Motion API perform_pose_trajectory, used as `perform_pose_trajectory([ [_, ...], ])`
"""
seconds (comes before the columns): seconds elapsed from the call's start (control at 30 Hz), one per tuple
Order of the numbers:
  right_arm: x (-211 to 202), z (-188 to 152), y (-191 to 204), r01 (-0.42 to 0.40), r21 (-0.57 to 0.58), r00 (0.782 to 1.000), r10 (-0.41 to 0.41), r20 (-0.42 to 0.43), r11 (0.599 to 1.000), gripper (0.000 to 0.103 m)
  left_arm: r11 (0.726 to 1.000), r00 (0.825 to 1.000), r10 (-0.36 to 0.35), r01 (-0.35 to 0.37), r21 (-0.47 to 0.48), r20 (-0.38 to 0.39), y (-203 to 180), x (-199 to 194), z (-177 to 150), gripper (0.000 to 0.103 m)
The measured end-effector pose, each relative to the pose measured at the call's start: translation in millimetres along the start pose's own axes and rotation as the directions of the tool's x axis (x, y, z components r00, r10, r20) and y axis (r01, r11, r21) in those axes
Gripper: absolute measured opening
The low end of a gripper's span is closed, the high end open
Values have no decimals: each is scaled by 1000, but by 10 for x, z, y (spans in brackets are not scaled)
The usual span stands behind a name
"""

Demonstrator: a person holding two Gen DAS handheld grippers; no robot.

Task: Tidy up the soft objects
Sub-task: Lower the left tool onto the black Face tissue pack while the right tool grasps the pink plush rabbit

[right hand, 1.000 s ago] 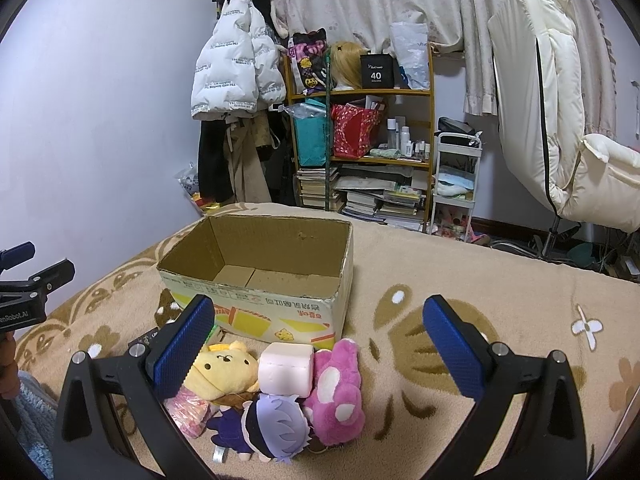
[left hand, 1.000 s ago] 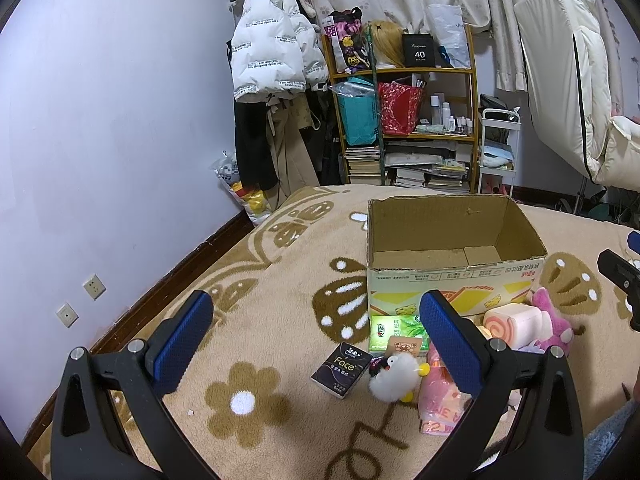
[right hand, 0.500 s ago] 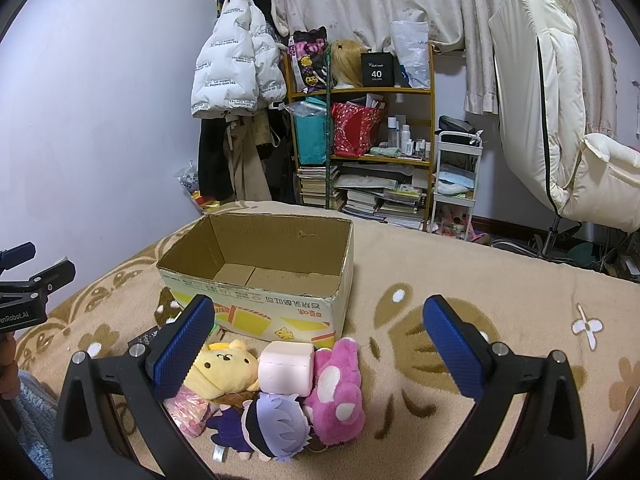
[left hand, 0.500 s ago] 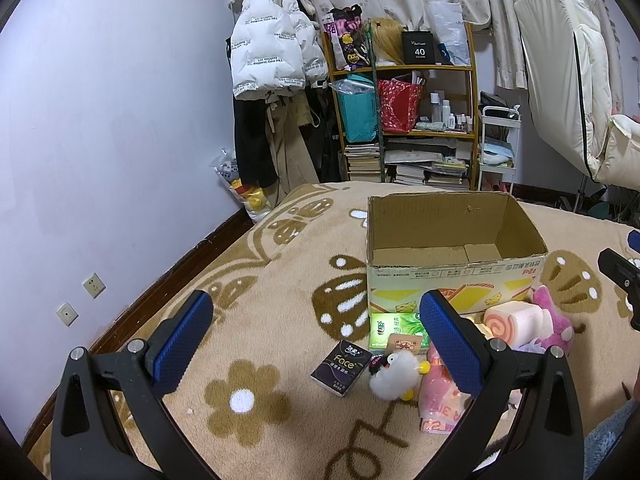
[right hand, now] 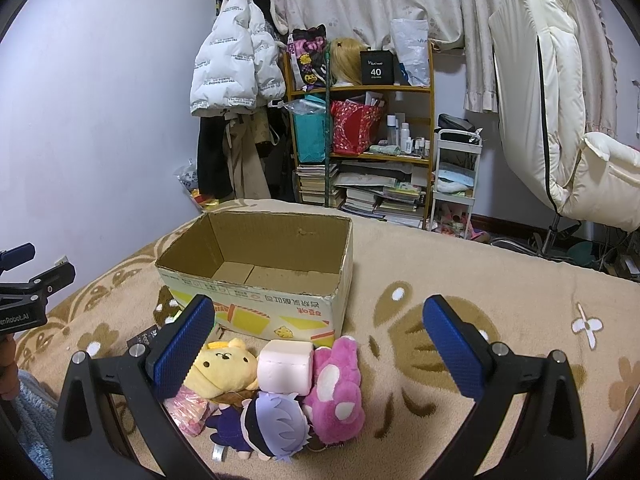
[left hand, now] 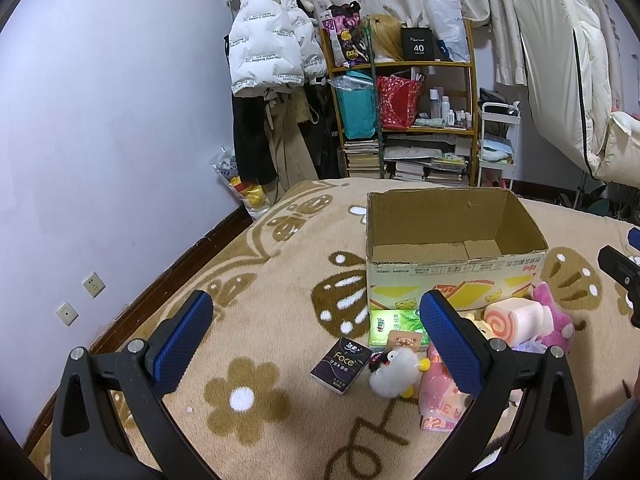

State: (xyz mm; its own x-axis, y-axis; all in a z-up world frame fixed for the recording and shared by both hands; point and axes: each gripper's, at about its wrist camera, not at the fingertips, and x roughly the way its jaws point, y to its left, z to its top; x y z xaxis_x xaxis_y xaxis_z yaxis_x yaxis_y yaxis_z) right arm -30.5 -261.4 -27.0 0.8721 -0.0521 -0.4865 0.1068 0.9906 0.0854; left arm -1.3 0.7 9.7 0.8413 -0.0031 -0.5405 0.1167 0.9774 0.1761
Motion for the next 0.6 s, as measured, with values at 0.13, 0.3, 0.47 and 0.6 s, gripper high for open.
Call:
perform_pose_trajectory([
  [0.13,-6,15,-5,-2,3,1000,2,-1,1000,103,1000,1000,15,-15,14,-1,-46,27,-43,102],
  [0.3,8,-46,27,-20,28,1000,20,-13,999,103,999,999,-8,9,30,-42,-95,132,-55,102],
  [0.47,203,-58,-90,-57,82,998,59,-28,995,103,998,996,-25,29,47,-86,-154,226,22,102],
  [0.6,272,-29,-128,-76,123,996,82,-43,990,103,998,995,-18,24,65,-101,-187,282,100,102],
])
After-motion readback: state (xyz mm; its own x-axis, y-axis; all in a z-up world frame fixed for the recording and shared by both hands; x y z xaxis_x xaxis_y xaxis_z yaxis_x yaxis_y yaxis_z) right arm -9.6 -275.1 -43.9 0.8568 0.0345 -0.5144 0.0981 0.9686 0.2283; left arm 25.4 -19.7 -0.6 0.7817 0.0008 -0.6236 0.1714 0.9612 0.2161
